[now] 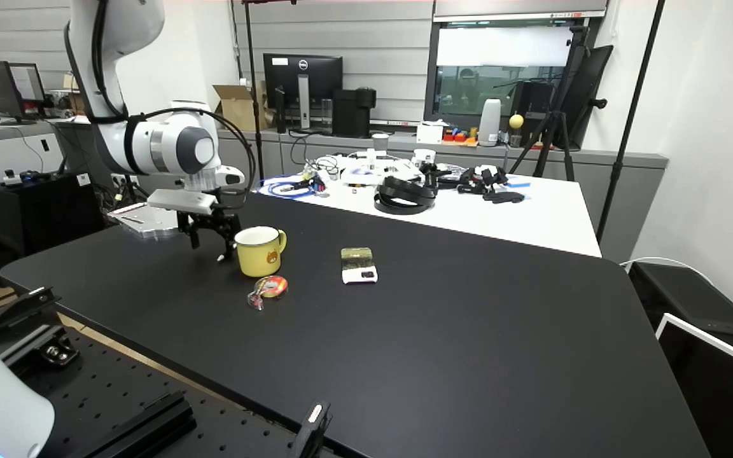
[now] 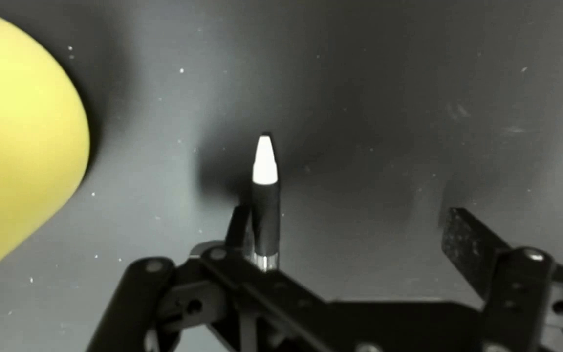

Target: Pick up the pen and place it in the cup

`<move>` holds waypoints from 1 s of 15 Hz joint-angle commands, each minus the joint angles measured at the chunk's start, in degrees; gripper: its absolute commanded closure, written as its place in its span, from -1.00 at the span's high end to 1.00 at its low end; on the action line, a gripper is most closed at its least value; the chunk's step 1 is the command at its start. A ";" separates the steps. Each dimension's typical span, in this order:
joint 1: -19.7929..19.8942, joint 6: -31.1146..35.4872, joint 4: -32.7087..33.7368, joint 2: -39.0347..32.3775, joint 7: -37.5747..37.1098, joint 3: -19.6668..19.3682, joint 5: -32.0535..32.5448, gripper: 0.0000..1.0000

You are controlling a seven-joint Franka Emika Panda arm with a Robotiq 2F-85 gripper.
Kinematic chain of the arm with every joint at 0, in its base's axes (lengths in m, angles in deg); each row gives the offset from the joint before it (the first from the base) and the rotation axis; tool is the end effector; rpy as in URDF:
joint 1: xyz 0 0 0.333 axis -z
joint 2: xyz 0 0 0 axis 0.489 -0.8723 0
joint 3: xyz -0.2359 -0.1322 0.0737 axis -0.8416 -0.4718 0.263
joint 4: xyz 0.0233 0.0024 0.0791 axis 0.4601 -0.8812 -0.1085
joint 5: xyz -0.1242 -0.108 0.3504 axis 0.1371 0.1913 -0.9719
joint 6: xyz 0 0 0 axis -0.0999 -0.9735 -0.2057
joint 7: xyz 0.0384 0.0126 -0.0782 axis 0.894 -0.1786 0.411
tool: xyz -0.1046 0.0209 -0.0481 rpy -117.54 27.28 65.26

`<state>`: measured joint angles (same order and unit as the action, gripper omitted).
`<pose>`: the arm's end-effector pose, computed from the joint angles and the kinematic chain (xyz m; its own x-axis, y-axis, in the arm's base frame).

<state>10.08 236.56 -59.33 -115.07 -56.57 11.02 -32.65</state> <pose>0.4849 0.2195 0.0467 0.9715 0.2340 0.0371 0.2357 -0.9703 -0.0542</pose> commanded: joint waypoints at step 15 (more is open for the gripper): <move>-0.90 -1.65 2.16 -0.71 -1.97 -1.71 -0.36 -0.94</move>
<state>9.72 236.30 -58.08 -115.52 -56.73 10.43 -32.66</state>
